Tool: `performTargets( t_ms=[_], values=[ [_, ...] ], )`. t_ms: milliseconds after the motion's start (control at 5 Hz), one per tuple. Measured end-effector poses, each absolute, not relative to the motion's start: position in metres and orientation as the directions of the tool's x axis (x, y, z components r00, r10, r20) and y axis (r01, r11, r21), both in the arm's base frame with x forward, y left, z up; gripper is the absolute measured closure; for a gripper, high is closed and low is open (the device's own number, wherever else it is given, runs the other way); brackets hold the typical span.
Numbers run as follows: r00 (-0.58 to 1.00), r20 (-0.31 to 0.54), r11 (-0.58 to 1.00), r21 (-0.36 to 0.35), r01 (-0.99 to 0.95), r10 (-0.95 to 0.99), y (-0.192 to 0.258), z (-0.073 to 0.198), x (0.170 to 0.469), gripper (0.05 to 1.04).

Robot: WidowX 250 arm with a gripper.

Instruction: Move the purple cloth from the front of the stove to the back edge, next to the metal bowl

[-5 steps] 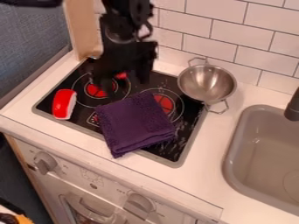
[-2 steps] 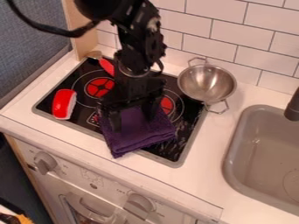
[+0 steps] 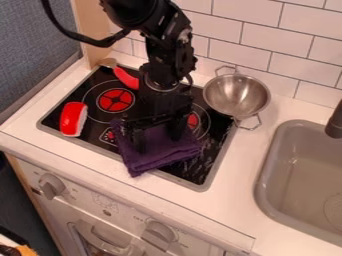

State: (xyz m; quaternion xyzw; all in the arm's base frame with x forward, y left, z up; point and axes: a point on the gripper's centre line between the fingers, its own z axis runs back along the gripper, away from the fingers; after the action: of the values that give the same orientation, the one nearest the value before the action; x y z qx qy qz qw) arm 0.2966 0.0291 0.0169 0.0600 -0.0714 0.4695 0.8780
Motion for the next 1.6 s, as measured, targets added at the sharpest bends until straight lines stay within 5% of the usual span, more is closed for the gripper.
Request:
performTargets(
  t_ms=[1000, 1600],
  values=[
    [0.501, 0.215, 0.521, -0.046, -0.852, 0.838, 0.054, 0.017, 0.381, 0.082],
    [0.506, 0.225, 0.528, -0.047, -0.848, 0.833, 0.056, 0.020, 0.393, 0.082]
  ],
)
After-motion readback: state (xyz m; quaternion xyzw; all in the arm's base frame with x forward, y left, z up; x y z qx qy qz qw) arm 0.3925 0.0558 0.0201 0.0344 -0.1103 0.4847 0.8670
